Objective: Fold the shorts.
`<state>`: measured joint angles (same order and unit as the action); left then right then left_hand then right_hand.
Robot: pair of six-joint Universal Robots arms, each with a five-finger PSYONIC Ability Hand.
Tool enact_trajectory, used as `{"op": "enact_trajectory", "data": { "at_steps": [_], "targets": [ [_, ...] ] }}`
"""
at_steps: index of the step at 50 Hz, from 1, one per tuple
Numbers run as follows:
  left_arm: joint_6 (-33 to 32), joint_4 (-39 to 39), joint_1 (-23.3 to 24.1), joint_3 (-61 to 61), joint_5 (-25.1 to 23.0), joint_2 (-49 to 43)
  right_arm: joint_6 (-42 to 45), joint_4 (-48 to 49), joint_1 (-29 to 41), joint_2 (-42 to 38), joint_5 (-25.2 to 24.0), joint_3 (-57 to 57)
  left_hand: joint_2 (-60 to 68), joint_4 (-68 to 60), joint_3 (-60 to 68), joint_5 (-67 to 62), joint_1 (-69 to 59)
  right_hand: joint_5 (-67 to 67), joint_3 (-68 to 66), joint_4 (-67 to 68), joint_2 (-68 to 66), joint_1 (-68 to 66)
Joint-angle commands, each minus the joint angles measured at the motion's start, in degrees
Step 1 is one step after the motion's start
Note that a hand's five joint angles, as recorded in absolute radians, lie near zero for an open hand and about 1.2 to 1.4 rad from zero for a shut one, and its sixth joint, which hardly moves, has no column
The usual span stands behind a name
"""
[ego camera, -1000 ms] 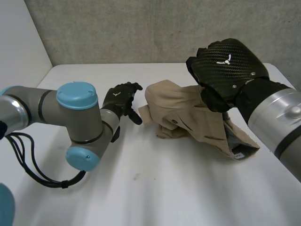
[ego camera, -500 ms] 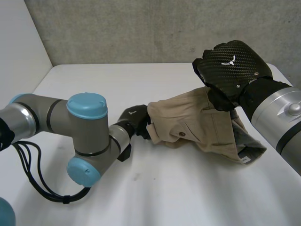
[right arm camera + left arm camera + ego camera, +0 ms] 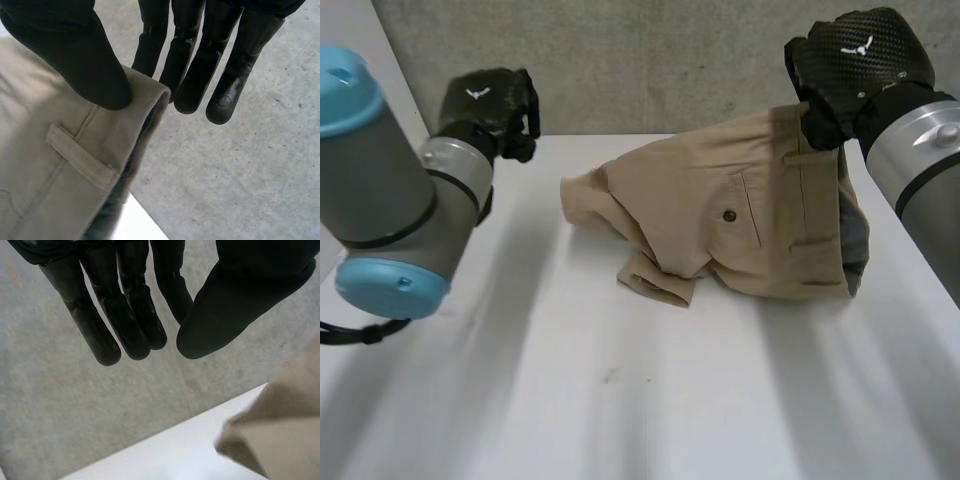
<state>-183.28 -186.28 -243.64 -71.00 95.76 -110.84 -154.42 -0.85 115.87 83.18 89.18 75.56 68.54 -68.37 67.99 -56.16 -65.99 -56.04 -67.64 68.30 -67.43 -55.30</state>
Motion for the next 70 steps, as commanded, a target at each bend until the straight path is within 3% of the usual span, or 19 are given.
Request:
{"op": "enact_trajectory", "data": {
  "at_steps": [1,8,10,11,13,18,29,36,40,42,45,46,54,63,67,70],
  "targets": [
    [1.51,0.04,-1.22,-5.11,-1.45,0.45,-3.43,0.32,-0.30,0.32,-0.06,-0.06,11.46,-11.63,12.01,-13.84,-14.01,-13.96,-12.36,11.70,-12.57,-24.70],
    [1.25,-0.31,-2.81,-10.39,-2.51,0.27,-0.54,-0.99,-0.56,0.23,-0.32,0.99,11.46,-11.63,12.01,-13.84,-14.01,-13.96,-12.36,11.70,-12.57,-24.70],
    [1.25,-0.39,-2.81,-11.18,-3.29,0.27,0.87,-1.96,-0.65,0.23,-0.32,2.48,-6.57,6.40,-6.02,4.19,4.02,-13.96,-12.36,11.70,-12.57,-24.70],
    [1.25,-0.48,-2.72,-11.70,-4.43,0.18,1.22,-2.31,-0.65,0.23,-0.32,3.10,-33.33,33.16,-32.78,30.95,30.78,-13.96,-12.36,11.70,-12.57,-24.70],
    [1.34,-0.75,-2.72,-11.89,-5.84,-0.25,1.40,-2.84,-0.65,0.23,-0.41,4.85,-49.52,49.35,-48.98,47.14,46.97,-13.96,-12.36,11.70,-12.57,-24.70],
    [1.78,-2.24,-1.94,-8.21,-11.11,-8.05,1.31,-2.49,-0.47,0.41,-1.90,7.06,-50.92,50.75,-50.38,48.55,48.37,-13.96,-12.36,11.70,-12.57,-24.70],
    [1.17,-2.24,0.44,11.66,-15.24,-24.24,0.96,-3.98,0.32,9.00,-11.20,9.42,-50.08,49.91,-49.54,47.70,47.53,-13.96,-12.36,11.70,-12.57,-24.70],
    [0.99,-0.31,1.41,18.96,-29.21,-31.37,0.96,-3.99,0.84,14.55,-13.77,12.50,-48.24,48.07,-47.69,45.86,45.69,-13.96,-12.36,11.70,-12.57,-24.70],
    [0.90,-0.22,1.41,21.07,-31.69,-33.65,1.14,-4.16,0.85,15.26,-13.77,13.03,-41.70,41.53,-41.15,39.32,39.15,-13.96,-12.36,11.70,-12.57,-24.70],
    [0.81,0.04,1.41,21.95,-32.12,-34.70,1.31,-4.16,0.85,15.00,-13.68,13.04,-29.48,29.31,-28.94,27.10,26.93,-13.96,-12.36,11.70,-12.57,-24.70],
    [0.90,-0.13,1.32,22.65,-31.08,-35.32,1.49,-4.16,0.23,14.38,-13.24,12.86,-3.41,3.24,-2.87,1.03,0.86,-13.96,-12.36,11.70,-12.57,-24.70],
    [0.90,-0.48,1.06,23.18,-29.94,-35.50,1.49,-4.16,0.06,14.12,-13.15,12.77,11.31,-11.48,11.86,-13.69,-13.86,-13.96,-12.36,11.70,-12.57,-24.70],
    [-2.68,-3.02,-1.05,23.89,-14.65,-32.09,1.49,-3.99,-0.65,1.39,-8.59,6.89,11.46,-11.63,12.01,-13.84,-14.01,-13.96,-12.36,11.70,-12.57,-24.70],
    [-7.97,-9.44,-1.49,26.51,-12.80,-23.64,2.55,-1.18,0.14,-14.43,0.38,-13.48,11.46,-11.63,12.01,-13.84,-14.01,-13.96,-12.36,11.70,-12.57,-24.70],
    [-8.06,-13.13,-1.40,32.93,-7.18,-21.62,1.41,10.56,0.14,-18.40,1.61,-24.73,11.46,-11.63,12.01,-13.84,-14.01,-13.96,-12.36,11.70,-12.57,-24.70],
    [-8.15,-14.98,-1.49,36.62,-2.60,-18.99,0.44,19.19,0.14,-18.23,1.61,-26.07,11.46,-11.63,12.01,-13.84,-14.01,-13.96,-12.36,11.70,-12.57,-24.70]
  ]
}}
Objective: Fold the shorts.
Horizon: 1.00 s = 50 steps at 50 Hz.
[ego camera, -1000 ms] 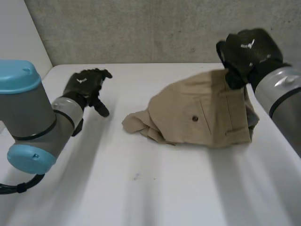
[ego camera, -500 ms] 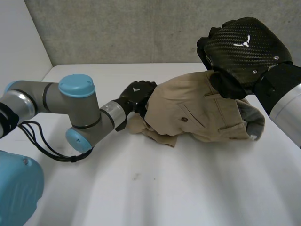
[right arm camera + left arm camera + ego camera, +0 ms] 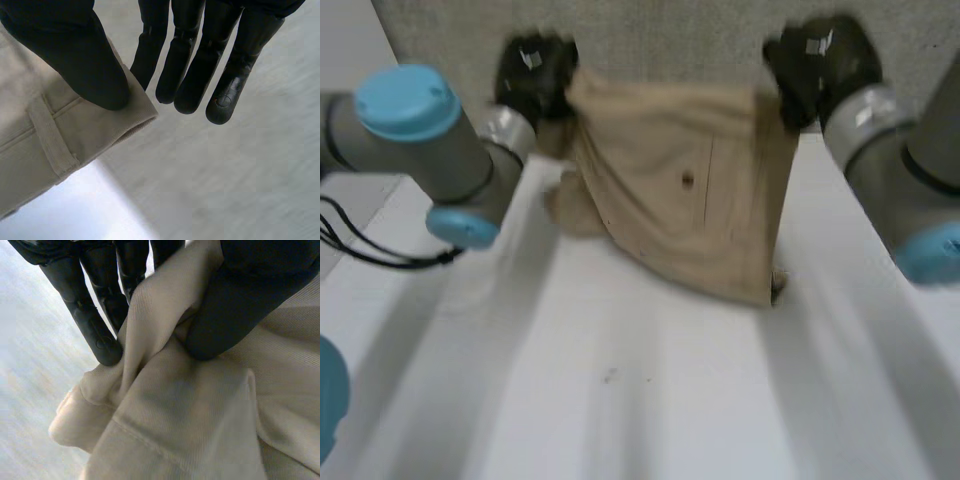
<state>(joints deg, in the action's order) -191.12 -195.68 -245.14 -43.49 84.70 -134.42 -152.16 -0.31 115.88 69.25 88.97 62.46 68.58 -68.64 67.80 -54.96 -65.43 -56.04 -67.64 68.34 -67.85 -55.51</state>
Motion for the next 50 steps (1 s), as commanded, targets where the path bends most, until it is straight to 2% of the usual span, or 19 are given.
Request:
{"op": "enact_trajectory", "data": {
  "at_steps": [1,5,8,17,24,28,33,37,38,41,44,45,46,47,48,50],
  "targets": [
    [-0.30,-6.02,0.10,9.48,9.16,5.47,-2.52,24.60,0.14,-3.95,1.73,-12.98,11.42,-11.36,12.20,-15.04,-14.57,-13.96,-12.36,11.66,-12.15,-24.49],
    [-0.22,-8.22,0.10,6.85,10.22,10.13,-3.31,31.94,0.14,-2.55,1.03,-11.49,11.42,-11.36,12.20,-15.04,-14.57,-13.96,-12.36,11.66,-12.15,-24.49],
    [-0.22,-9.19,0.27,-0.17,9.78,13.03,-3.40,31.60,0.14,-2.37,-0.29,-9.29,11.42,-11.36,12.20,-15.04,-14.57,-13.96,-12.36,11.66,-12.15,-24.49],
    [-0.92,-10.25,0.63,-24.78,9.69,15.50,-2.61,22.39,0.14,-4.03,-2.14,7.56,11.42,-11.36,12.20,-15.04,-14.57,-13.96,-12.36,11.66,-12.15,-24.49],
    [-7.85,-9.19,1.15,-40.16,9.87,12.96,-0.33,14.30,-0.39,-7.46,-1.96,17.51,11.27,-11.21,12.05,-14.90,-14.42,-13.96,-12.36,11.66,-12.15,-24.49],
    [-12.07,-6.73,2.64,-47.72,9.78,13.39,-0.15,11.92,-0.65,-6.85,-2.22,22.44,0.36,-0.30,1.14,-3.99,-3.51,-13.96,-12.36,11.66,-12.15,-24.49],
    [-13.75,-1.99,4.67,-54.15,9.69,17.51,-0.24,11.30,-0.65,-4.57,-2.49,29.11,-8.38,8.44,-7.60,4.75,5.23,-13.96,-12.36,11.66,-12.15,-24.49],
    [-13.58,3.19,6.43,-57.49,9.60,21.91,-0.06,11.30,-0.74,-1.76,-3.27,34.38,-38.12,38.18,-37.34,34.49,34.97,-13.96,-12.36,11.66,-12.15,-24.49],
    [-13.49,4.51,6.25,-58.19,9.87,23.92,-0.15,11.30,-0.65,-1.40,-3.45,35.27,-45.18,45.24,-44.40,41.55,42.03,-13.96,-12.36,11.66,-12.15,-24.49],
    [-13.40,5.14,5.29,-59.25,9.87,26.91,-0.59,11.30,-0.74,-0.35,-4.94,38.35,-50.78,50.84,-50.00,47.15,47.63,-13.96,-12.36,11.66,-12.15,-24.49],
    [-13.22,5.22,2.39,-60.39,9.52,31.40,-0.85,11.65,-1.00,1.05,-5.91,40.89,-54.50,54.56,-53.72,50.87,51.35,-13.96,-12.36,11.66,-12.15,-24.49],
    [-13.14,5.22,1.69,-60.48,9.43,32.36,-0.94,12.09,-1.09,1.58,-6.09,41.51,-54.50,54.56,-53.72,50.87,51.35,-11.52,-9.92,9.22,-9.71,-22.05],
    [-12.96,5.22,0.46,-60.57,9.43,33.77,-1.20,12.53,-1.35,2.02,-6.44,42.04,-54.50,54.56,-53.72,50.87,51.35,-3.17,-1.57,0.87,-1.36,-13.70],
    [-12.87,5.22,0.02,-60.74,9.43,34.30,-1.47,13.05,-1.70,2.55,-6.79,42.57,-54.50,54.56,-53.72,50.87,51.35,6.41,8.01,-8.70,8.22,-4.12],
    [-12.70,5.14,-0.25,-60.83,9.43,34.74,-2.51,14.54,-2.66,3.51,-7.93,43.09,-54.50,54.56,-53.72,50.87,51.35,24.15,25.75,-26.45,25.96,13.63],
    [-12.09,4.87,-1.04,-61.27,9.34,35.53,-3.66,15.43,-3.72,3.87,-9.16,43.27,-54.33,54.39,-53.55,50.71,51.18,31.21,32.81,-33.51,33.02,20.68]
  ]
}}
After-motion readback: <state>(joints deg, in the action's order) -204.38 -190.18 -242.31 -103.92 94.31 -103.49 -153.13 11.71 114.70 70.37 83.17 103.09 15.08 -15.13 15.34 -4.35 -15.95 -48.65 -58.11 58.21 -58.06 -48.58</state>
